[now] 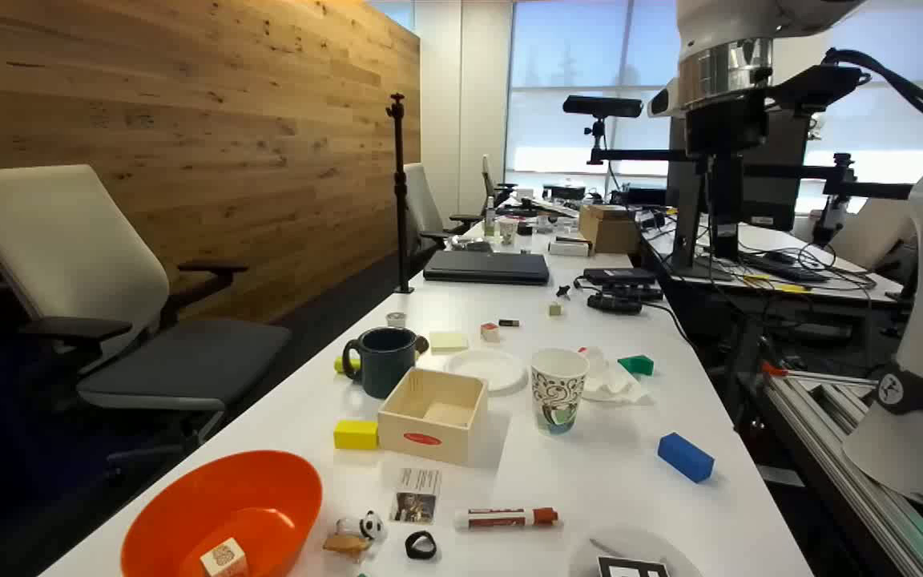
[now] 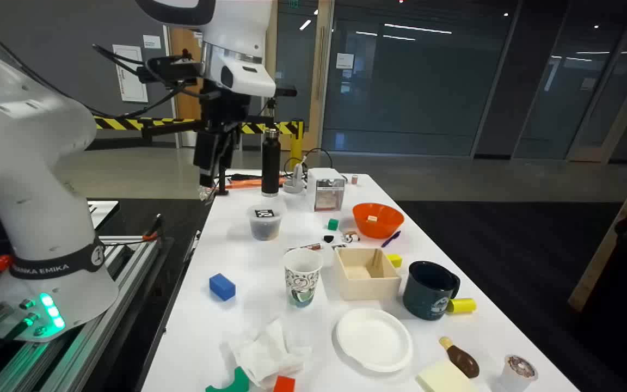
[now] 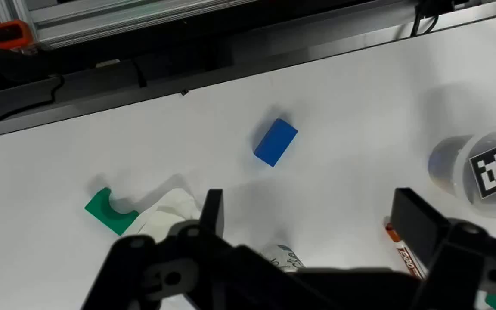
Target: Wipe the brown and yellow object with the serviette
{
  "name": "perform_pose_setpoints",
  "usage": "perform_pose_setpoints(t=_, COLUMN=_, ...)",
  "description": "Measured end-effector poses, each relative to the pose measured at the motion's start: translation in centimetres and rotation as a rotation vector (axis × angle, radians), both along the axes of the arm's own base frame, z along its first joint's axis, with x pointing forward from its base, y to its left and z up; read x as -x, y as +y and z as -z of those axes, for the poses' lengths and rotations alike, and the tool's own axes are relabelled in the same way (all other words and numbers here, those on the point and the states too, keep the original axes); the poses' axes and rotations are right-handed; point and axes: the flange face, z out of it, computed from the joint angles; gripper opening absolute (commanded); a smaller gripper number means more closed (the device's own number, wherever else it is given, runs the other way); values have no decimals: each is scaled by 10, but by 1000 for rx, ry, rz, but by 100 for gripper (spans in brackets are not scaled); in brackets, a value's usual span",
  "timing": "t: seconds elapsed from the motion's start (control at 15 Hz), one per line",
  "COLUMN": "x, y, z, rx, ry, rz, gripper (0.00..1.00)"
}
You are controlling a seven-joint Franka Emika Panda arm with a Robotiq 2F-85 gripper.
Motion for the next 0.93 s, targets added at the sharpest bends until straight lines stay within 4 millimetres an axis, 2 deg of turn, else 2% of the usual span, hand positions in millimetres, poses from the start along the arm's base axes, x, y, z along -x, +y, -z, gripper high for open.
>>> perform_pose_setpoints(t=0.53, x=-3, y=0, z=0, rx=7, ry=-17, rz=0, gripper=100)
perform_pose_setpoints(t=0.73, x=-22, y=-5, z=7, rx=16, ry=-85, rz=27, gripper=100)
perform_pose_setpoints(t=0.93, x=-43, y=-19, z=22, rx=31, ry=-142, rz=103, gripper=100)
